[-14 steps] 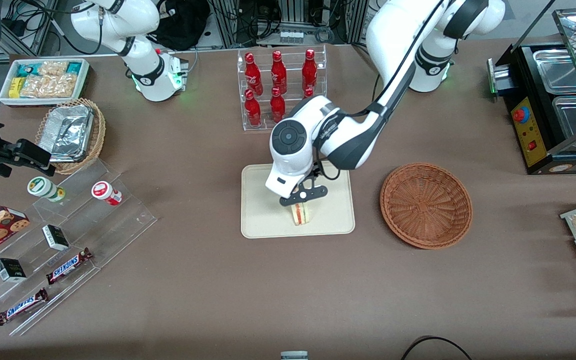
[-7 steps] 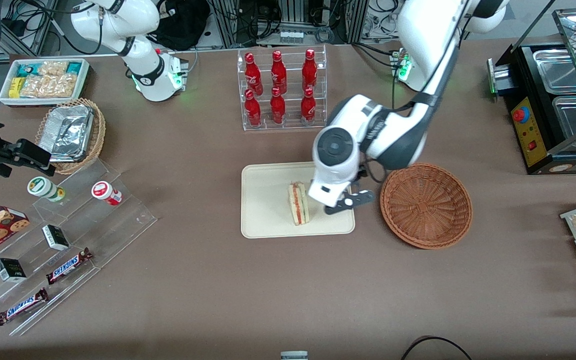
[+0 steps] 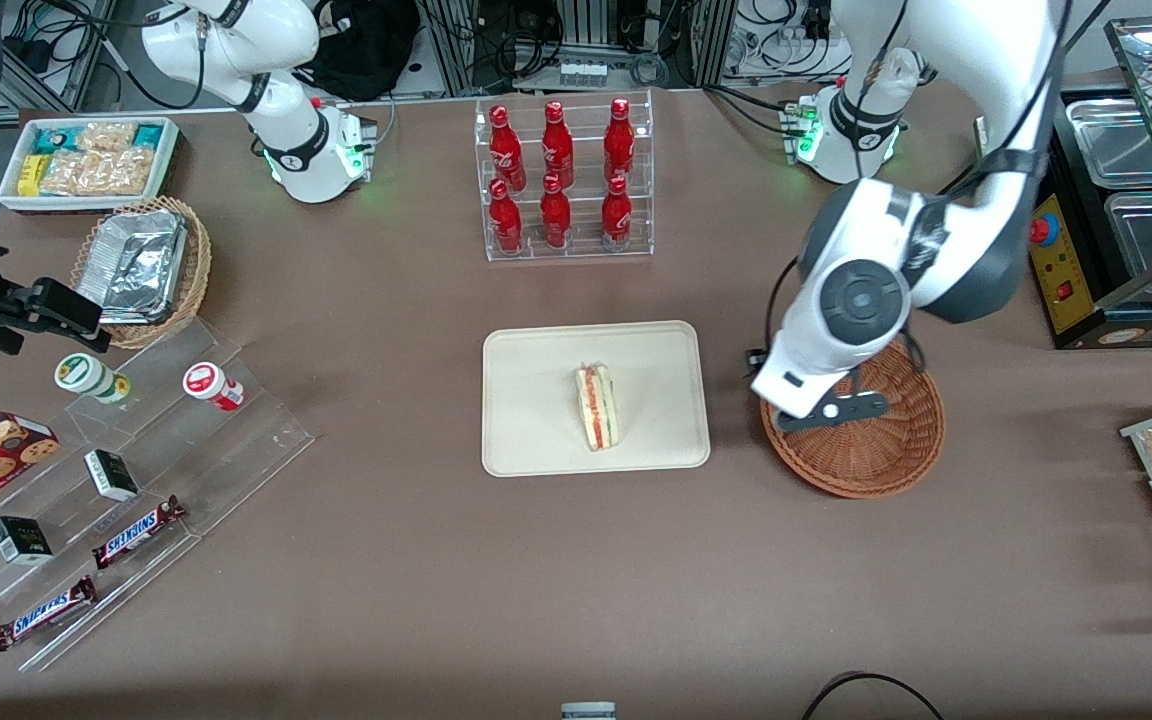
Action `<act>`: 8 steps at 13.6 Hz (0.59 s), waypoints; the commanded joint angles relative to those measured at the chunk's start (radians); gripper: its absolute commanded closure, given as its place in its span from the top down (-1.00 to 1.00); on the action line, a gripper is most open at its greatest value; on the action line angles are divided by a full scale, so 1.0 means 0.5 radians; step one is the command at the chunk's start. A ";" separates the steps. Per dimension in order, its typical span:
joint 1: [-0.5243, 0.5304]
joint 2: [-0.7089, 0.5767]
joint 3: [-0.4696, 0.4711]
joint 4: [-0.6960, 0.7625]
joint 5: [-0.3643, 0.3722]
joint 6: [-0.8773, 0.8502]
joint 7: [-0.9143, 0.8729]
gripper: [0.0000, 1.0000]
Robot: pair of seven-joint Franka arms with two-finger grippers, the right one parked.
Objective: Place sandwich from basket to tray
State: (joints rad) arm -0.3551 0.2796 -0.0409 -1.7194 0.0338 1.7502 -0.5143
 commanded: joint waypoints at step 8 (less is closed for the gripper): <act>0.660 -0.562 -0.224 -0.313 -0.077 -0.303 0.819 1.00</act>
State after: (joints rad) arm -0.0817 0.0493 -0.1036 -1.8498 0.0085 1.6223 -0.1487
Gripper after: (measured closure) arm 0.000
